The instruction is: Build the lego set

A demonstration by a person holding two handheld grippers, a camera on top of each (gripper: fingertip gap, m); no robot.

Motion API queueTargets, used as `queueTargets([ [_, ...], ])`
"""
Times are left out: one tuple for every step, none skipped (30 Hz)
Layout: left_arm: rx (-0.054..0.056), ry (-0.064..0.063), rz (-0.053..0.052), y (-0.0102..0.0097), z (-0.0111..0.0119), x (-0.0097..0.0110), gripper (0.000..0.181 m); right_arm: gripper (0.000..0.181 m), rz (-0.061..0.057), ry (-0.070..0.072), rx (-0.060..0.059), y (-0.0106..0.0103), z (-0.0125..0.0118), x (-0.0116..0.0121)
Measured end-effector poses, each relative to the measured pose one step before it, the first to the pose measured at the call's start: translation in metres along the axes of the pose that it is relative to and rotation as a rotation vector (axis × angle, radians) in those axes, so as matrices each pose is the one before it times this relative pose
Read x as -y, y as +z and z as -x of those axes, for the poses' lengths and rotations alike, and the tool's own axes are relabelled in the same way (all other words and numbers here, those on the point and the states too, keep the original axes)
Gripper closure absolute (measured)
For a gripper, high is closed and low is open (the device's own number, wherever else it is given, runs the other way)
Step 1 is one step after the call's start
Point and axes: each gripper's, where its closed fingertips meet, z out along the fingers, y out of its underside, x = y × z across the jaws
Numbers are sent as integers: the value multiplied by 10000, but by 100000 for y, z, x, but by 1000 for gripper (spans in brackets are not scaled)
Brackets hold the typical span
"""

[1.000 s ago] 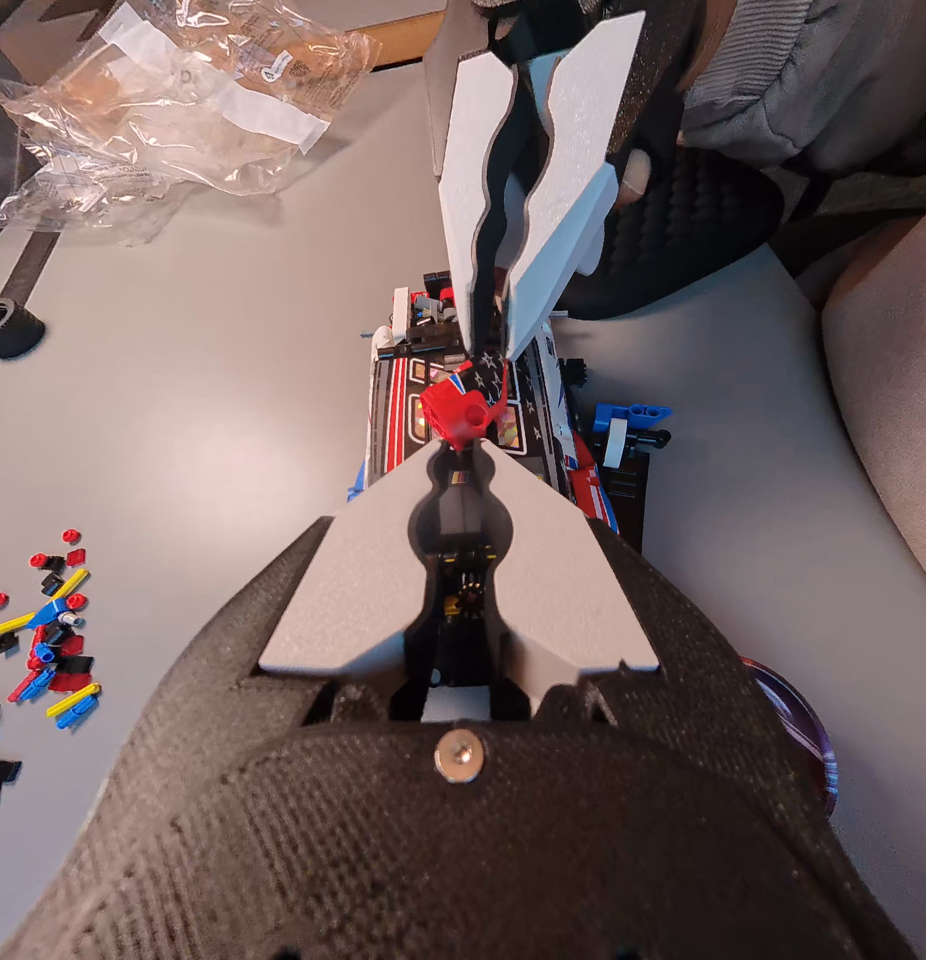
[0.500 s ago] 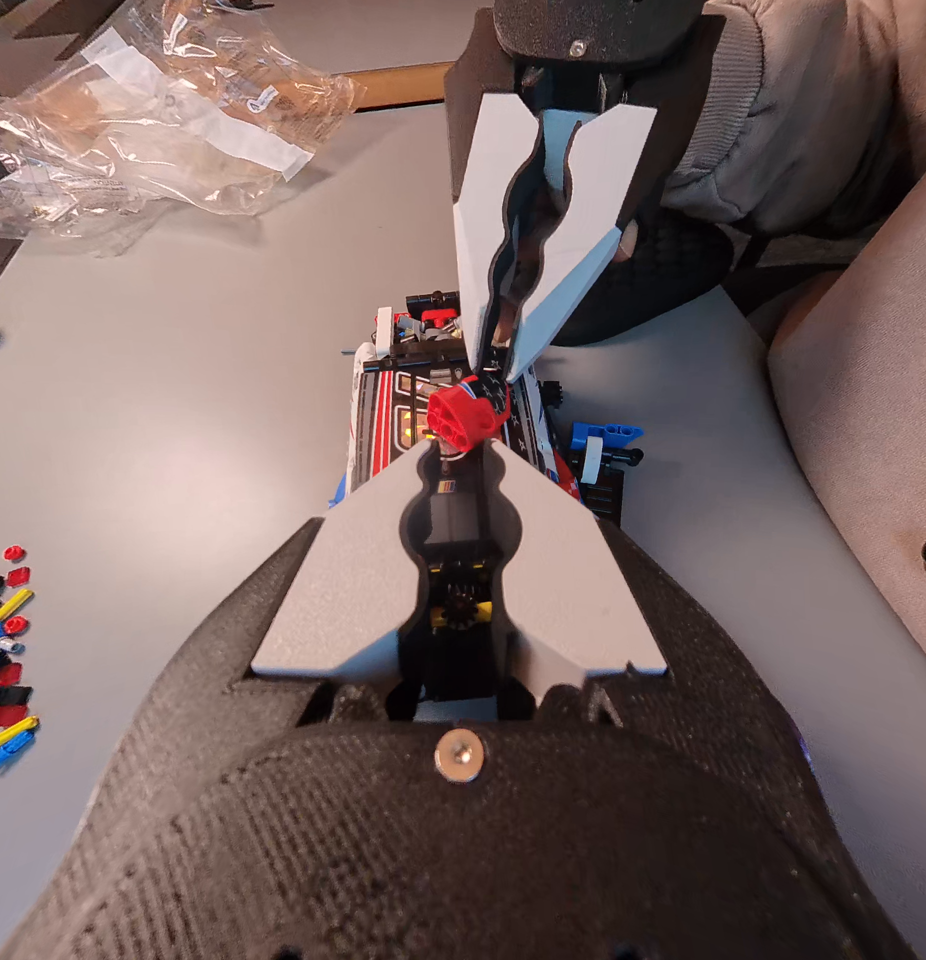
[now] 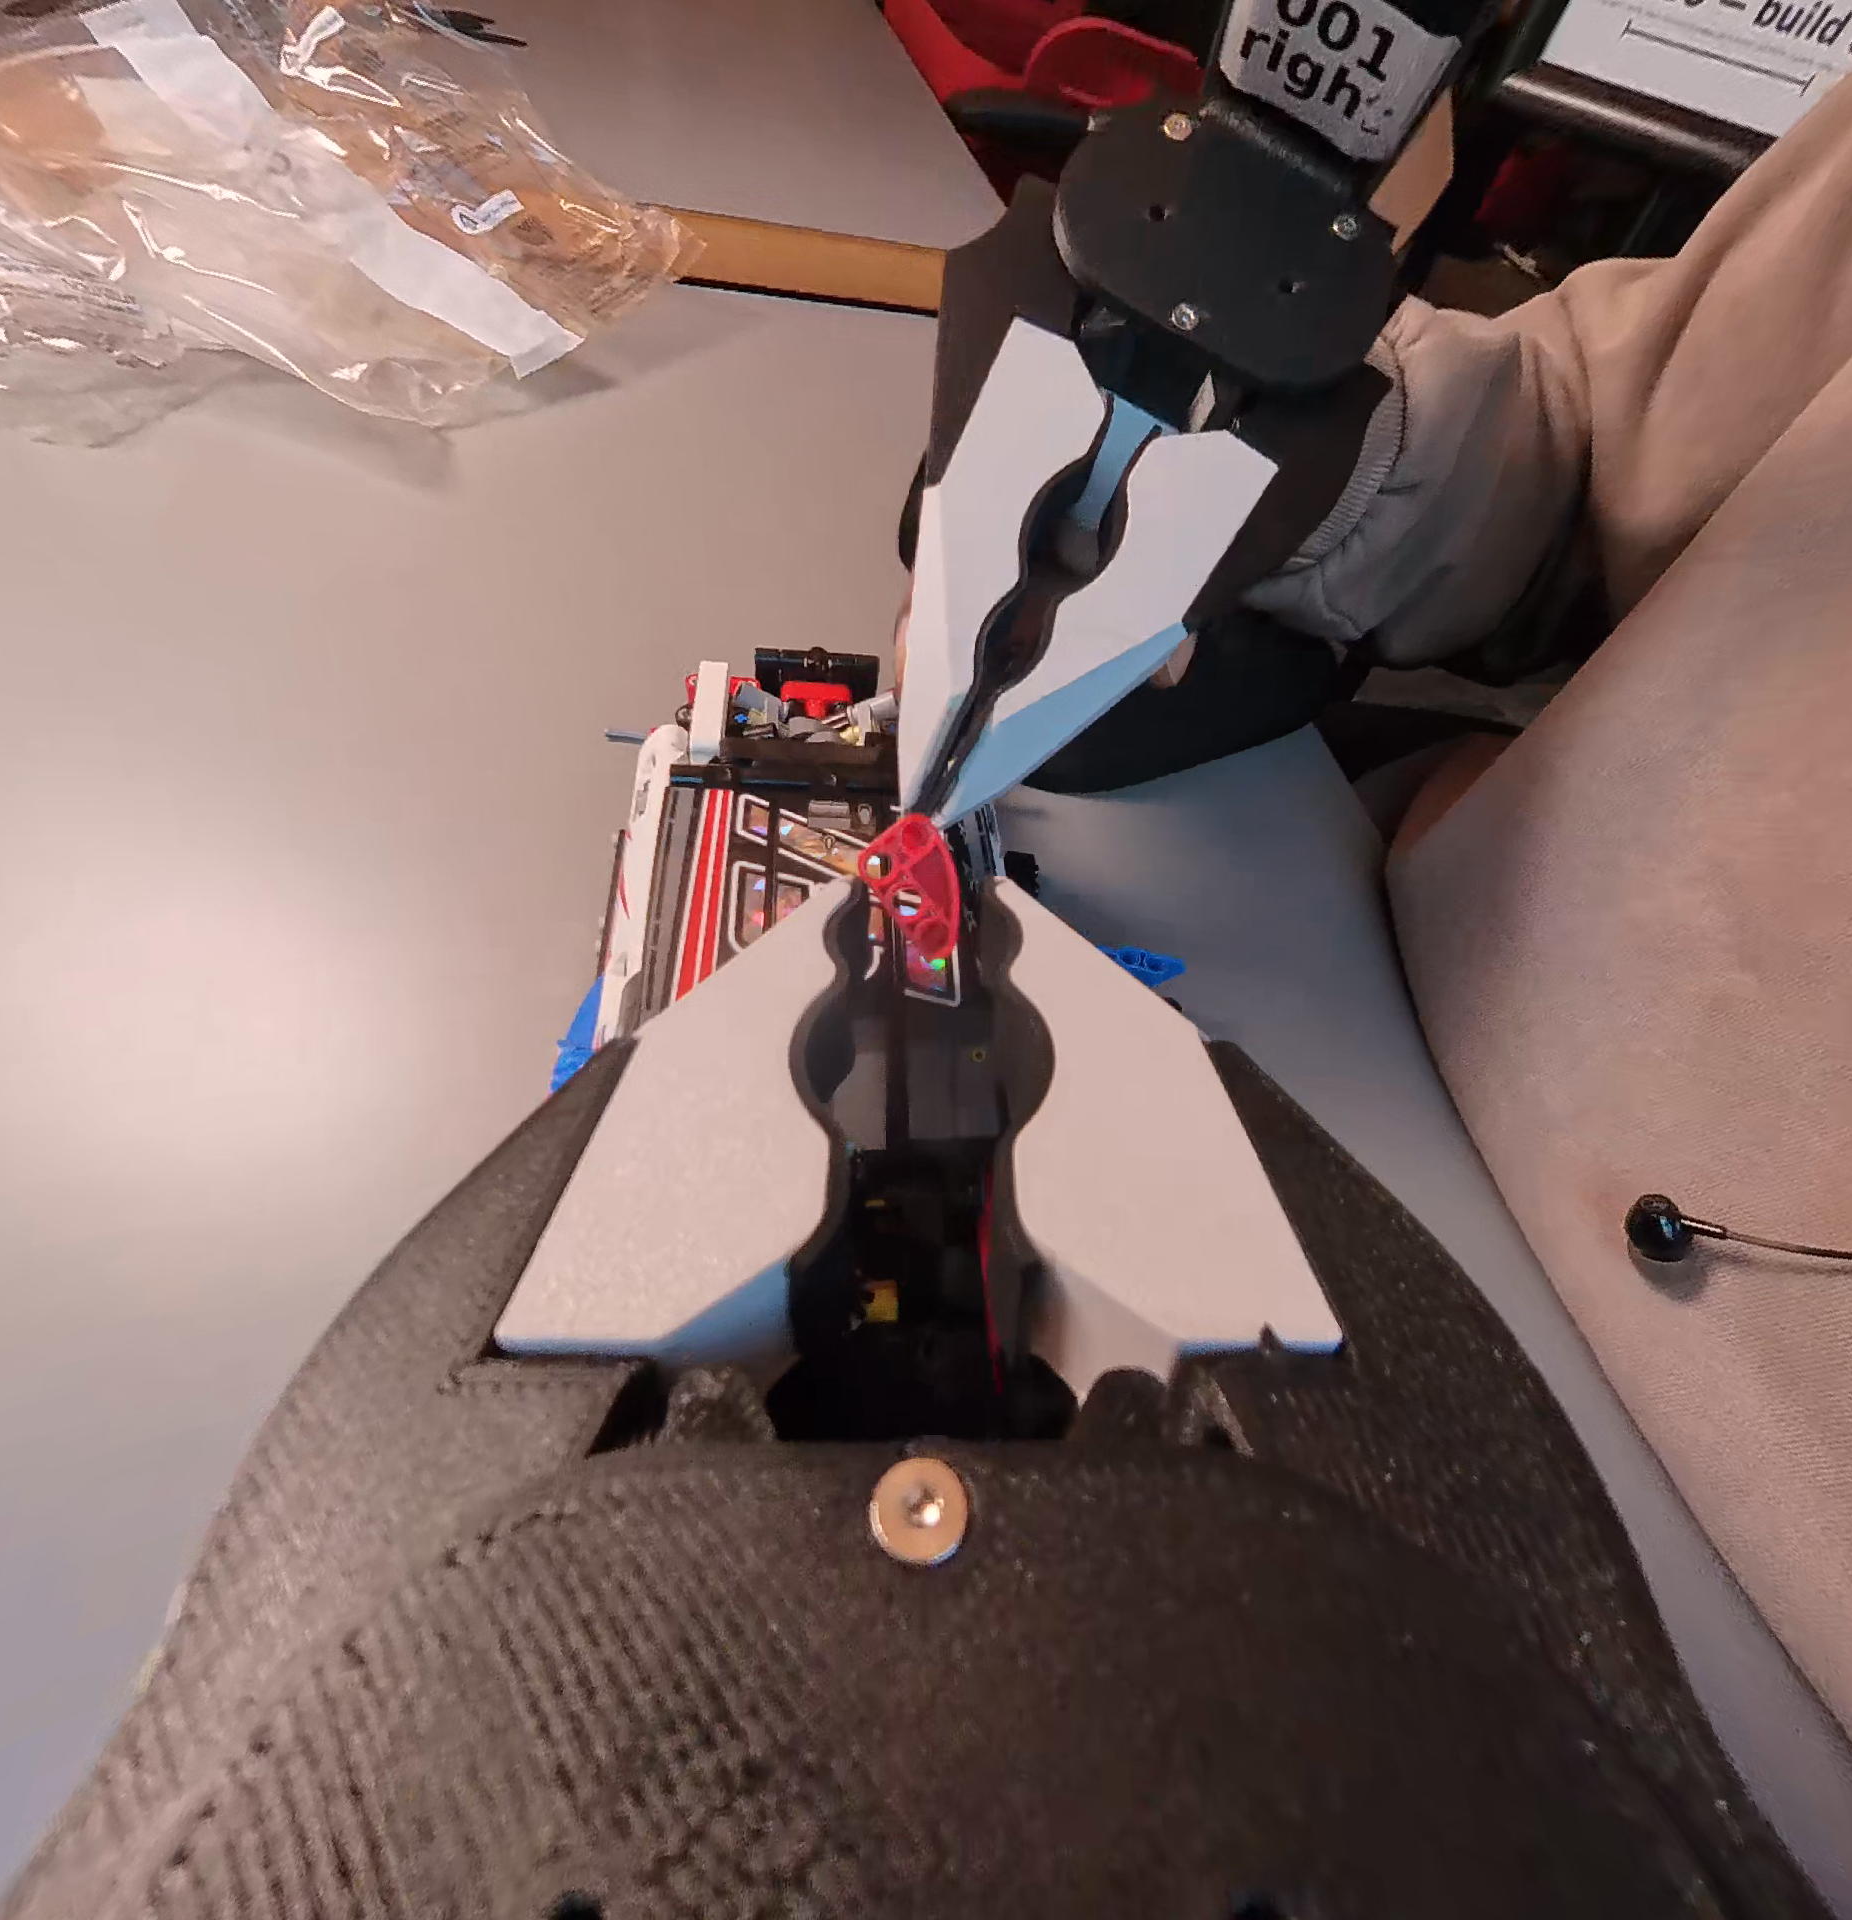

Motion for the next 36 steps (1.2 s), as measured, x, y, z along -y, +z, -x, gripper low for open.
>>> queueTargets([
  [148,22,3,26,200,16,167,181,-8,-122,-56,50,73,-32],
  [79,138,5,12,41,7,167,181,-11,-49,-54,-5,-5,-25],
  [62,156,2,16,-8,33,167,181,-6,48,37,-37,12,-28],
  [33,179,3,13,-49,20,167,179,10,99,119,-55,58,-41],
  [-49,222,2,-1,-167,4,168,177,-38,140,133,-114,-10,29],
  [-90,272,-23,-10,-249,6,168,176,-126,198,134,-188,-108,170],
  [-49,275,-95,-25,-211,77,169,175,-129,259,214,-184,-33,204],
  [-76,230,-169,-47,-252,172,169,174,-11,318,386,-99,197,54],
  [-162,188,-195,-59,-391,249,169,171,10,302,474,-52,379,56],
  [-110,186,-177,-84,-314,290,169,171,-82,214,393,-44,358,155],
  [-54,221,-157,-116,-240,318,169,172,-131,112,307,-59,322,203],
  [-86,246,-182,-144,-320,413,169,176,-115,80,374,-51,476,203],
  [-221,221,-303,-157,-550,620,169,181,-96,103,265,-61,356,200],
  [-304,137,-394,-129,-681,763,169,181,-75,16,184,-23,199,158],
  [-134,96,-273,-56,-375,563,169,181,-36,28,195,10,237,117],
  [4,106,-34,-18,-71,164,169,181,-109,51,305,6,427,241],
  [16,39,23,-47,26,5,169,181,-165,99,92,-70,75,340],
  [15,-129,-94,-144,117,102,169,181,-228,160,87,-188,-10,437],
  [-23,-251,-181,-212,163,150,169,181,-228,238,33,-245,-158,463],
  [-46,-359,-189,-277,247,107,169,176,-214,252,12,-262,-208,410],
  [-34,-497,-140,-275,407,-11,169,170,-227,270,190,-221,71,384],
  [-52,-647,-122,-247,496,-61,169,165,-239,350,300,-143,246,340],
  [-98,-743,-210,-188,478,79,169,162,-243,365,201,-28,102,304],
  [-232,-773,-300,-120,240,252,169,161,-264,297,41,89,-86,280],
  [-294,-676,-308,-93,66,339,169,161,-217,232,46,176,-30,179],
  [-194,-464,-293,-57,64,390,169,161,-139,200,83,210,68,94],
  [-148,-289,-218,-41,-15,333,169,164,-79,169,41,209,18,36],
  [-149,-157,-119,0,-134,236,169,165,-126,177,-71,130,-181,140],
  [-87,-17,-78,27,-178,189,170,167,-220,227,-76,51,-205,282],
  [8,75,-28,61,-135,115,170,168,-212,308,-27,16,-136,292],
  [56,107,52,75,-93,12,169,169,-142,299,85,32,78,180],
  [23,104,20,83,-157,22,170,171,-97,206,119,46,218,110],
  [-18,56,-56,47,-214,137,169,173,-16,55,11,61,134,-22],
  [21,30,-36,24,-117,93,170,174,127,-28,-63,90,81,-222],
  [-2,34,13,9,-111,15,170,177,108,-94,-21,90,211,-180],
  [-94,-5,-32,11,-218,68,170,178,18,-85,-18,68,213,-41],
])
